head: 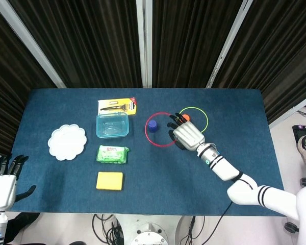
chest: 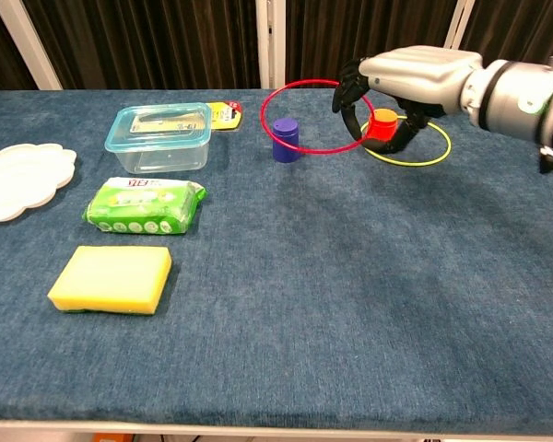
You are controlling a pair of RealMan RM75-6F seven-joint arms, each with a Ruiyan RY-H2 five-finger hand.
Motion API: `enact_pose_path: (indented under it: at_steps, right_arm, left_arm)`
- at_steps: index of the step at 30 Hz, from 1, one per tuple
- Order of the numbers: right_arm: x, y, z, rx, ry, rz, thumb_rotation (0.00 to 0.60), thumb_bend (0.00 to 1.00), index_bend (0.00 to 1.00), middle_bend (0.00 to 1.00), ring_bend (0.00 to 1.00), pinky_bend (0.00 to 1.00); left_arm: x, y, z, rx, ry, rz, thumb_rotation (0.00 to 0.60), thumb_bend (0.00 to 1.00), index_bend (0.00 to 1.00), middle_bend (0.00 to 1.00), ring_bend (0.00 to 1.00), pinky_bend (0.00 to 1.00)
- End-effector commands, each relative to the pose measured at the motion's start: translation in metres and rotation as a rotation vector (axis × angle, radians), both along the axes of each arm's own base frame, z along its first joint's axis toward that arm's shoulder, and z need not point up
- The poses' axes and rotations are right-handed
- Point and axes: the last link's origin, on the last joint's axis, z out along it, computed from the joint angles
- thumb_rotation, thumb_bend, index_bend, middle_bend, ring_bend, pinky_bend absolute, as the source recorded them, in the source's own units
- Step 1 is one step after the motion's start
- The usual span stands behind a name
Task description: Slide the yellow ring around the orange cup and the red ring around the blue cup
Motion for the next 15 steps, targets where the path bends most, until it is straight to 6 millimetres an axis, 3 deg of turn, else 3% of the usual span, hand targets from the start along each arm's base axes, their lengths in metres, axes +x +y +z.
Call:
enact_pose_path:
  at_steps: [1,4,7,11,15]
  right_arm:
    - [0.011,-0.014,-0.012,0.002,0.011,-0.024,0.6,0.36,0.66,0.22,0.0,0.0]
    - [0.014,-0.021,-0.022,0.001,0.028,-0.039,0.6,0.34,0.65,0.21,0.0,0.0]
    - [0.016,-0.025,-0.031,-0.003,0.043,-0.057,0.6,0.22,0.58,0.2,0.0,0.0]
    - [0.016,-0.024,-0.035,-0.008,0.045,-0.069,0.6,0.04,0.4,0.17,0.0,0.0]
    - [0.012,-0.019,-0.026,-0.028,0.026,-0.078,0.6,0.0,0.26,0.14,0.0,0.0]
  left_arm:
    - [-0.001,-0.001,0.0,0.001,0.0,0.004,0.6,0.13,0.16,0.12,0.02,0.0]
    - [-0.002,-0.002,0.0,0.001,0.0,0.009,0.6,0.13,0.16,0.12,0.02,0.0]
    - [-0.002,-0.002,0.0,0.0,-0.001,0.011,0.6,0.13,0.16,0.12,0.02,0.0]
    - [-0.004,-0.003,0.001,0.002,-0.003,0.015,0.6,0.13,0.16,0.13,0.02,0.0]
    - [-0.003,-0.001,0.001,0.001,-0.004,0.008,0.6,0.13,0.16,0.12,0.02,0.0]
